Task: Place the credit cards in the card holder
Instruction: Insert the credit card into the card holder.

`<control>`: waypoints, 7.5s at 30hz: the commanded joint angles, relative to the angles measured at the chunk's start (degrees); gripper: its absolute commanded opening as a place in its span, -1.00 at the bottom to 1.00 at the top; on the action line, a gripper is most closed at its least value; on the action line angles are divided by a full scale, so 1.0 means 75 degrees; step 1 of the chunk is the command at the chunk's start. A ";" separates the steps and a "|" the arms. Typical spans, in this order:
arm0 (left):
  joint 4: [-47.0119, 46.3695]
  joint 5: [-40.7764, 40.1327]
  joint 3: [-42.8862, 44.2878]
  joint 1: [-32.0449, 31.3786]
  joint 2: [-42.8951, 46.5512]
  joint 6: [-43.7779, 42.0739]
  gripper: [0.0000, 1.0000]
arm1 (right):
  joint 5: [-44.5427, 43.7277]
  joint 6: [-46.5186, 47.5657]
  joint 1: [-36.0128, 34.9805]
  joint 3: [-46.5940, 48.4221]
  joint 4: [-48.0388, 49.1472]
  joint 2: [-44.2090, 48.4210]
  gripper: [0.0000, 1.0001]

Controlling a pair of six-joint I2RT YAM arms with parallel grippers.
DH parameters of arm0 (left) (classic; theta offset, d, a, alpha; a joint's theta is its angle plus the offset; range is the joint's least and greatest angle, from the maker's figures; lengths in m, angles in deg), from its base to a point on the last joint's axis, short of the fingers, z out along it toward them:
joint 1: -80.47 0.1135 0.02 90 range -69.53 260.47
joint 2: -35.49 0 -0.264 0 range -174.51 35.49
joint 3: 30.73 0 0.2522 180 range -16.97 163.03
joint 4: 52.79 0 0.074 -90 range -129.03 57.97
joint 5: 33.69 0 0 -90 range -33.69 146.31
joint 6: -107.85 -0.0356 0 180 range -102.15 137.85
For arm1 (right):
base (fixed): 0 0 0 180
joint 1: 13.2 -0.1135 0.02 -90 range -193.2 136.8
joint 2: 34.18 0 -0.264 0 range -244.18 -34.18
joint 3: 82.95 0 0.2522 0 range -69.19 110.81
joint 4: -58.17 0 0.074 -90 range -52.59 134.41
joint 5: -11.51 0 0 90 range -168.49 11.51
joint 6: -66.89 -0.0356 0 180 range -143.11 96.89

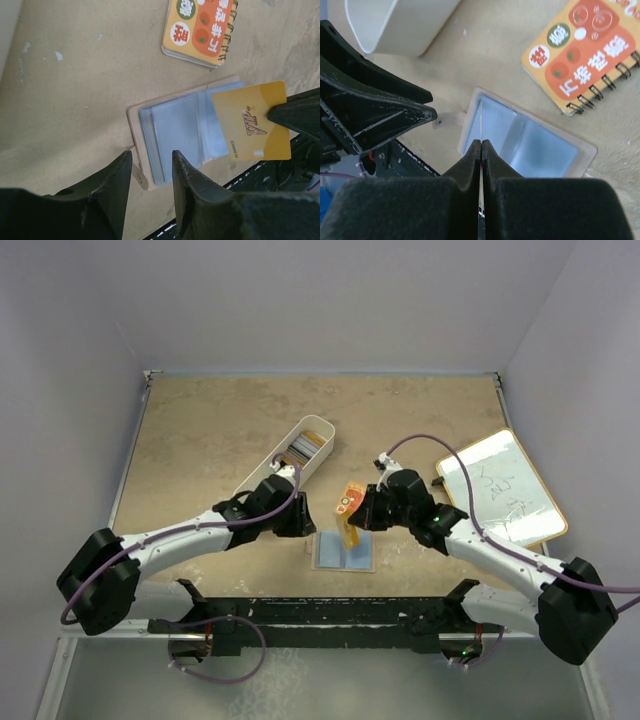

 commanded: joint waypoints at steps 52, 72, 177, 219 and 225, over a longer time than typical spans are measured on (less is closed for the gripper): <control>-0.0103 -0.1386 -0.0568 -0.0795 -0.1064 0.1163 -1.00 | 0.1400 -0.1452 0.0328 -0.1814 0.1383 0.0098 -1.00; -0.0213 -0.1427 -0.0911 -0.0910 -0.0788 0.1515 -1.00 | 0.0998 -0.1716 0.0367 -0.2348 0.2332 -0.0164 -1.00; -0.0591 -0.1347 -0.1045 -0.0983 -0.1021 0.1343 -1.00 | 0.2388 -0.1713 0.0862 -0.2424 0.4686 -0.2147 -1.00; -0.0143 -0.1590 -0.0827 -0.0983 -0.0891 0.1210 -1.00 | 0.2865 -0.1513 0.1283 -0.1903 0.4841 -0.3165 -1.00; -0.0079 -0.1753 -0.0838 -0.0983 -0.0766 0.1299 -0.98 | 0.3017 -0.1456 0.1295 -0.1942 0.4796 -0.3380 -1.00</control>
